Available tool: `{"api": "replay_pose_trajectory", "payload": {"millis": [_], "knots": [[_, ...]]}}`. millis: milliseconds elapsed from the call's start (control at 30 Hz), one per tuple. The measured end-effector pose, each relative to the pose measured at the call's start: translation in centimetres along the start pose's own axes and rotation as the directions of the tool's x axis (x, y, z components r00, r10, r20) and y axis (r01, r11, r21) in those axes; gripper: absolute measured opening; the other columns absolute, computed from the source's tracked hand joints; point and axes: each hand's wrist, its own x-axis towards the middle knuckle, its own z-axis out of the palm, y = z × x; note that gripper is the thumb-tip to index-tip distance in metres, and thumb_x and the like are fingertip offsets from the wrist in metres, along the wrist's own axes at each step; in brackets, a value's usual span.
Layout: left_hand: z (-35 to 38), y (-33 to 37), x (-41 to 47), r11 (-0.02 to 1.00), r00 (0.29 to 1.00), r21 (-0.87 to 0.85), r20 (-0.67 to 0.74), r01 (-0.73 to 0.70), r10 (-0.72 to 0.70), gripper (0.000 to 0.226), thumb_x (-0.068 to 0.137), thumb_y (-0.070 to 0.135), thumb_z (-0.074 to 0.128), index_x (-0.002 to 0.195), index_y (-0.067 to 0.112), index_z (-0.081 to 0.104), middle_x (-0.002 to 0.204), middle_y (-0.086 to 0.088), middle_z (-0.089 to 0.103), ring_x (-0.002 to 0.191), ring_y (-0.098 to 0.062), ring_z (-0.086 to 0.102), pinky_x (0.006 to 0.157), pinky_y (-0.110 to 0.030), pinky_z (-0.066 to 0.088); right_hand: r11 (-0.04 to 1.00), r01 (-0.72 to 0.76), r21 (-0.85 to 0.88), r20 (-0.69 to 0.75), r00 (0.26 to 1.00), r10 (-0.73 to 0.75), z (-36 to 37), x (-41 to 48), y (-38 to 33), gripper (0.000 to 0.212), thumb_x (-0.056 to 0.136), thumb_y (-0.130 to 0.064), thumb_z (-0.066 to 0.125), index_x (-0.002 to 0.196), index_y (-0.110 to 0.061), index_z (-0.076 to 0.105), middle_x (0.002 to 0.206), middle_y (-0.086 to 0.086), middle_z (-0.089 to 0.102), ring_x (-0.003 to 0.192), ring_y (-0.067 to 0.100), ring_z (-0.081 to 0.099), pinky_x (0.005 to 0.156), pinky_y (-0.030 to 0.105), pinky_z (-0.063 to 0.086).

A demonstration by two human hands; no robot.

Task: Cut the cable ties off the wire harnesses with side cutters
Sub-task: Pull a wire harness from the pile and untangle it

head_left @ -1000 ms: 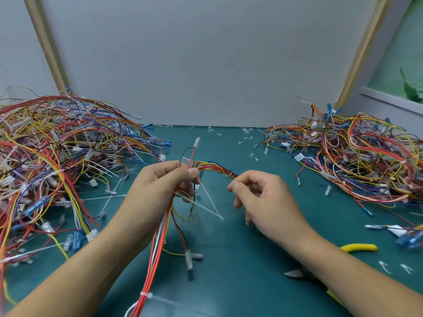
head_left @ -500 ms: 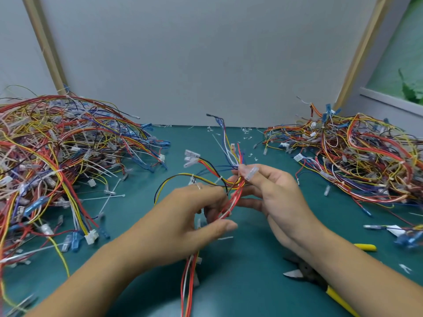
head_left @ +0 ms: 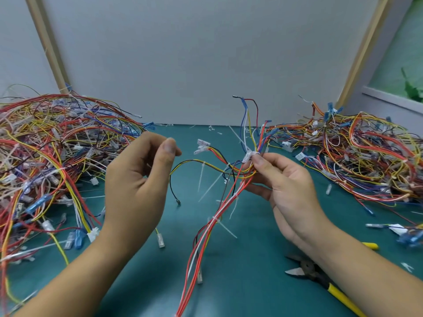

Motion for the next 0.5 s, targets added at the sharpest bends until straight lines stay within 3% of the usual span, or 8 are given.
{"api": "replay_pose_trajectory", "payload": {"millis": [133, 233, 300, 333, 400, 467, 500], "knots": [[0.1, -0.2, -0.1, 0.997, 1.0, 0.068, 0.008, 0.02, -0.02, 0.016, 0.095, 0.025, 0.055, 0.081, 0.02, 0.062, 0.064, 0.0, 0.054, 0.061, -0.02, 0.05, 0.056, -0.04, 0.041, 0.997, -0.044, 0.066, 0.031, 0.999, 0.042, 0.0, 0.0, -0.2, 0.011, 0.094, -0.013, 0.061, 0.09, -0.009, 0.07, 0.079, 0.002, 0.075, 0.064, 0.011, 0.068, 0.057, 0.023, 0.056], [0.3, -0.1, -0.2, 0.979, 0.993, 0.183, 0.101, -0.086, 0.068, 0.004, 0.089, 0.024, 0.062, 0.091, 0.02, 0.062, 0.082, 0.002, 0.057, 0.078, -0.013, 0.054, 0.068, -0.026, 0.043, 0.99, -0.086, 0.116, 0.07, 0.994, 0.078, 0.0, 0.0, -0.3, 0.016, 0.094, -0.014, 0.06, 0.084, -0.014, 0.073, 0.078, 0.001, 0.075, 0.063, 0.01, 0.068, 0.056, 0.024, 0.057], [0.5, -0.4, -0.3, 0.96, 0.982, 0.258, 0.178, -0.114, 0.069, 0.021, 0.086, 0.032, 0.066, 0.103, 0.022, 0.06, 0.098, 0.005, 0.054, 0.095, -0.011, 0.052, 0.082, -0.019, 0.039, 0.987, -0.102, 0.126, 0.096, 0.991, 0.09, 0.0, -0.1, -0.3, 0.018, 0.093, -0.016, 0.061, 0.081, -0.015, 0.074, 0.079, 0.001, 0.075, 0.063, 0.009, 0.068, 0.057, 0.024, 0.058], [0.7, -0.6, -0.4, 0.959, 0.98, 0.271, 0.198, -0.081, 0.027, 0.027, 0.084, 0.038, 0.066, 0.106, 0.024, 0.058, 0.103, 0.007, 0.053, 0.1, -0.01, 0.052, 0.086, -0.018, 0.039, 0.986, -0.109, 0.129, 0.107, 0.99, 0.095, 0.0, -0.1, -0.3, 0.019, 0.092, -0.017, 0.061, 0.08, -0.015, 0.075, 0.079, 0.001, 0.075, 0.063, 0.009, 0.068, 0.057, 0.025, 0.058], [0.9, -0.7, -0.6, 0.975, 0.971, 0.191, 0.185, 0.115, -0.151, 0.034, 0.081, 0.045, 0.065, 0.106, 0.026, 0.054, 0.107, 0.008, 0.057, 0.103, -0.007, 0.055, 0.085, -0.016, 0.044, 0.981, -0.13, 0.145, 0.121, 0.986, 0.113, 0.0, -0.1, -0.2, 0.02, 0.091, -0.019, 0.061, 0.078, -0.016, 0.076, 0.079, 0.0, 0.074, 0.062, 0.009, 0.068, 0.057, 0.024, 0.058], [1.1, -0.8, -0.5, 0.934, 0.916, -0.002, 0.197, 0.356, -0.349, 0.036, 0.077, 0.046, 0.065, 0.104, 0.025, 0.054, 0.104, 0.004, 0.063, 0.097, -0.006, 0.061, 0.071, -0.012, 0.05, 0.973, -0.158, 0.169, 0.124, 0.983, 0.137, 0.1, 0.0, -0.2, 0.018, 0.09, -0.019, 0.061, 0.079, -0.016, 0.075, 0.077, 0.0, 0.074, 0.061, 0.009, 0.067, 0.055, 0.024, 0.057], [1.2, -0.9, -0.4, 0.911, 0.896, -0.053, 0.215, 0.408, -0.389, 0.035, 0.076, 0.045, 0.065, 0.103, 0.024, 0.056, 0.102, 0.004, 0.065, 0.095, -0.006, 0.062, 0.066, -0.011, 0.051, 0.969, -0.171, 0.178, 0.127, 0.981, 0.15, 0.1, 0.0, -0.2, 0.015, 0.088, -0.02, 0.061, 0.081, -0.016, 0.074, 0.076, 0.0, 0.074, 0.06, 0.009, 0.067, 0.054, 0.024, 0.057]]}}
